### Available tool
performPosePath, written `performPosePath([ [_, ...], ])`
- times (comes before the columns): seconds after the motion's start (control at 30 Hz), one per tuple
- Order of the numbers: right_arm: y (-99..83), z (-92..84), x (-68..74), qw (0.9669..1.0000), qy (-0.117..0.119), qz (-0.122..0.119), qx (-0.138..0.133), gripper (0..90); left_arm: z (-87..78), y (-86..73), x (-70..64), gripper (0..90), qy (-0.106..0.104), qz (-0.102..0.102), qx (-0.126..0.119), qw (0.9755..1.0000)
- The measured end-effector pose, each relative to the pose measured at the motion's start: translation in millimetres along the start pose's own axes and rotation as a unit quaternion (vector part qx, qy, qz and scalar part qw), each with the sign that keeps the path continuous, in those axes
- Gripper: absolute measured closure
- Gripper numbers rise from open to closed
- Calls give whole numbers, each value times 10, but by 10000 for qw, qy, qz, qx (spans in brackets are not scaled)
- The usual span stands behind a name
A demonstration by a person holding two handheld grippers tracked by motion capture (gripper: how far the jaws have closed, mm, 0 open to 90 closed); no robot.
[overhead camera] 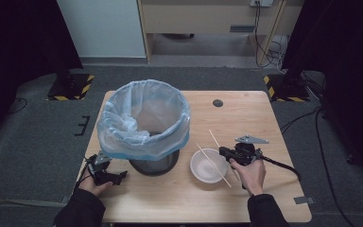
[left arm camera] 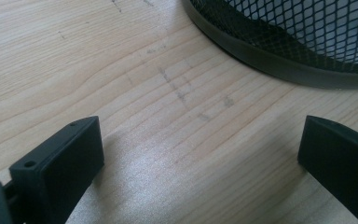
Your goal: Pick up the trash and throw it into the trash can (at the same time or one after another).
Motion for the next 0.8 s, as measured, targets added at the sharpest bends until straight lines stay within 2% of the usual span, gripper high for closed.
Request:
performPosePath([
  [0.47, 138, -174, -102, 9986, -63, 152, -498, 857, 0, 0, 0, 0, 0, 0, -1, 10000],
  [0.8, 268, -361, -223, 9941, -148, 325, -1022, 857, 0, 0, 0, 0, -1, -1, 0, 10000],
])
Point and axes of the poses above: each handheld gripper's, and its own axes: z roughly forward along the jaws, y roughly out of its top, x roughly to its left, the point moved 3 cm from there along z, roughly forward along the jaws, and after that the axes turned 6 degrees about -y, right-handed, at the moved point
